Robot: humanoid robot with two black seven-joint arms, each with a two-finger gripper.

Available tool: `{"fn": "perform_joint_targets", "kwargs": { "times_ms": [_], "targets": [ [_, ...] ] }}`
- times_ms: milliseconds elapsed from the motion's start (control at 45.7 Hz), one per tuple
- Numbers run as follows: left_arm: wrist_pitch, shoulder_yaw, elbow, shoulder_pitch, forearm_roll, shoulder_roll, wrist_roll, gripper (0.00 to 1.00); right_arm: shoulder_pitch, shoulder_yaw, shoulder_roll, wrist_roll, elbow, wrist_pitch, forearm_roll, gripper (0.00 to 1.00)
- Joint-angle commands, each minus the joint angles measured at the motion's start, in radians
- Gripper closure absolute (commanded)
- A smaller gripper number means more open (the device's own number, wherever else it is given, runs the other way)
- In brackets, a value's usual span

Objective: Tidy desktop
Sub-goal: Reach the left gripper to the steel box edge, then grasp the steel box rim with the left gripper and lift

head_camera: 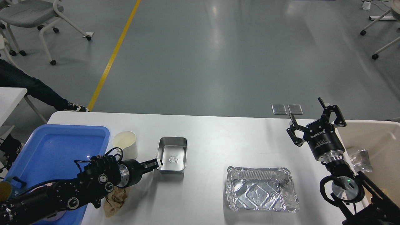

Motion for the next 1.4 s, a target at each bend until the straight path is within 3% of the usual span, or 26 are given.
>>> {"fn": "perform_joint_targets", "kwargs": {
  "times_ms": [0, 109, 197, 284, 415, 787, 1159, 1378],
  "targets": [
    [0.0, 0.003, 0.023, -0.002, 0.0, -0.018, -0.002, 0.73, -0.001, 0.001, 0.0, 0.001, 0.001, 0.0, -0.001, 0.0],
    [0.0, 0.003, 0.026, -0.003, 0.0, -0.029, -0.002, 0.82, -0.003, 0.003, -0.002, -0.001, 0.001, 0.0, 0.0, 0.0],
    [-0.002, 0.005, 0.028, -0.014, 0.0, -0.03, -0.005, 0.95, -0.003, 0.003, -0.007, -0.001, 0.001, 0.0, 0.0, 0.0],
    [-0.002, 0.019, 0.028, -0.02, 0.0, -0.03, -0.012, 0.99, -0.003, 0.005, -0.007, -0.001, 0.0, 0.0, -0.001, 0.0],
    [-0.002, 0.02, 0.026, -0.025, 0.0, -0.038, -0.051, 1.0, -0.001, 0.005, -0.007, -0.001, 0.0, 0.0, -0.001, 0.0],
    [-0.02, 0.022, 0.005, -0.114, 0.0, -0.018, -0.054, 1.0, -0.001, 0.005, -0.008, 0.001, 0.0, 0.0, 0.0, 0.0],
    [-0.035, 0.097, -0.146, -0.252, -0.007, 0.125, -0.055, 1.0, -0.005, 0.005, -0.016, 0.001, 0.001, 0.0, 0.0, 0.0],
    [-0.038, 0.097, -0.282, -0.287, -0.01, 0.295, -0.054, 1.0, -0.003, 0.005, -0.016, -0.001, 0.001, 0.0, 0.0, 0.0]
  ]
}}
